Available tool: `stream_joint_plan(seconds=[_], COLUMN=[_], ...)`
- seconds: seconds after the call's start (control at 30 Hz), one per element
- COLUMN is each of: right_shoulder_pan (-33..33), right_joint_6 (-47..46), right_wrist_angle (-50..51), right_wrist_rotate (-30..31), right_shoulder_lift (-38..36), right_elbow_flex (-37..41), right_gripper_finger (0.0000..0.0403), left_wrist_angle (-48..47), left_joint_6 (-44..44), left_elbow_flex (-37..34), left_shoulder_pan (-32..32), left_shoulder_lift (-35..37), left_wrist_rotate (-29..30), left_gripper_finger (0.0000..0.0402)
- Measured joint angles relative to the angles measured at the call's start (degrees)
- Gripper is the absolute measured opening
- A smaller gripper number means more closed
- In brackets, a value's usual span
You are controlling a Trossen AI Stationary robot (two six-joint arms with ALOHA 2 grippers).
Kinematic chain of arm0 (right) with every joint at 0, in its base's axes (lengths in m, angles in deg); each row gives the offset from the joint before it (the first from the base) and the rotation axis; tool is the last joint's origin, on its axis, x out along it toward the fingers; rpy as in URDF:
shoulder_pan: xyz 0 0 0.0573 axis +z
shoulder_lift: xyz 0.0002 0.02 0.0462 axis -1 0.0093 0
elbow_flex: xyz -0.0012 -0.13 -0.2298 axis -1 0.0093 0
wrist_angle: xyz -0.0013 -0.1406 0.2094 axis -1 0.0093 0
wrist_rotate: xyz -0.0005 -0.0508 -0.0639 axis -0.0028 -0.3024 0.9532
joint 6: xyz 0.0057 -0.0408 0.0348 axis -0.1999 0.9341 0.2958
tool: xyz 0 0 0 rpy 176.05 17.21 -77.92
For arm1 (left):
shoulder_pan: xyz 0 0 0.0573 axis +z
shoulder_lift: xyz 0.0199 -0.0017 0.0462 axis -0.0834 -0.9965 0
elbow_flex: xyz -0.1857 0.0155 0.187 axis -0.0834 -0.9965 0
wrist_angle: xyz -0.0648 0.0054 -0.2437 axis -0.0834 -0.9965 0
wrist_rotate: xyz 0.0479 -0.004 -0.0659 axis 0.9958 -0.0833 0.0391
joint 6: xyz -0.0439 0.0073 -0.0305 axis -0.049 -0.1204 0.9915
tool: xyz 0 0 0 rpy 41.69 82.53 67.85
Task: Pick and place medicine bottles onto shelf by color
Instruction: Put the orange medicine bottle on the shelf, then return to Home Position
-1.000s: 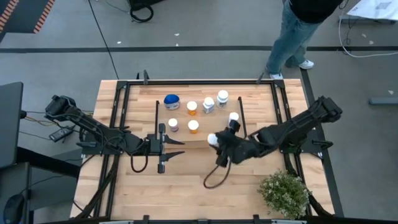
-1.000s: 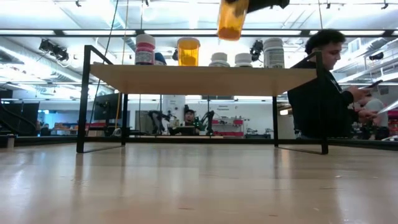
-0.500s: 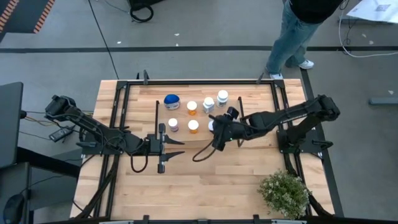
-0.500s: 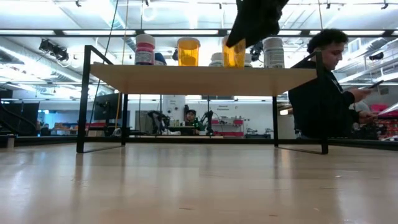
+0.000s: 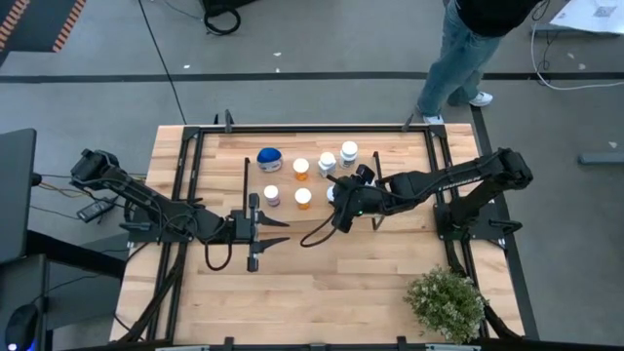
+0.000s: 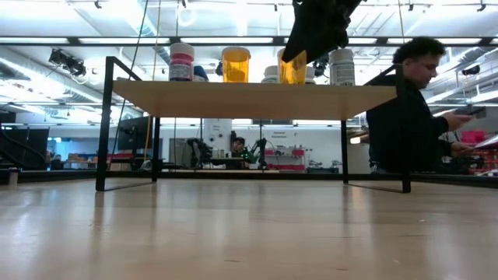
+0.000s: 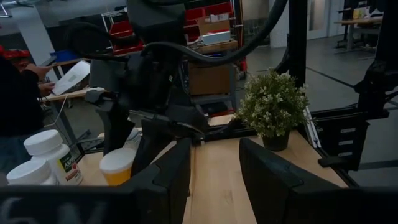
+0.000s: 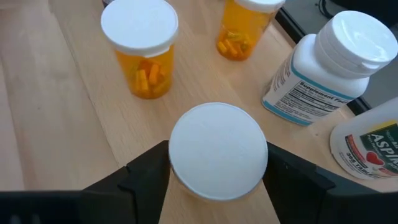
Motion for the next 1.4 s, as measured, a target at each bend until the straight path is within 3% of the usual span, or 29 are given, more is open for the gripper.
stream_joint_plan(seconds=[0.3,0.6,0.87,0.97,1.17,1.4], right_shoulder_pan=[2.1,7.5,11.8,13.1,15.1,14.8], right_joint_6=[-0.6,1.6,-1.2,-4.5,-5.5,1.2], right_wrist_angle=[0.2,1.8,18.4,20.7,11.0,-7.3], right_wrist_rotate=[-1.4,-1.4,12.0,13.7,10.1,3.2], right_shoulder_lift=[0.0,0.0,0.0,0.0,0.0,0.0], right_elbow_flex=[0.0,-5.8,-12.7,-12.2,-6.3,2.3], right_gripper_finger=[0.0287,0.0292,0.0291,0.0291,0.0291,0.0292], left_wrist_angle=[0.0,0.0,0.0,0.0,0.0,0.1], left_joint_6=[0.0,0.0,2.3,2.7,2.7,2.9], left_elbow_flex=[0.0,0.0,0.0,0.0,0.0,0.0], left_shoulder_pan=[0.0,0.0,0.1,0.0,0.6,0.6], left_shoulder_lift=[0.0,0.0,0.0,0.0,0.0,0.0], left_wrist_rotate=[0.0,0.0,0.1,0.5,0.5,0.5], left_gripper_finger=[0.0145,0.0141,0.0126,0.0122,0.0123,0.0117])
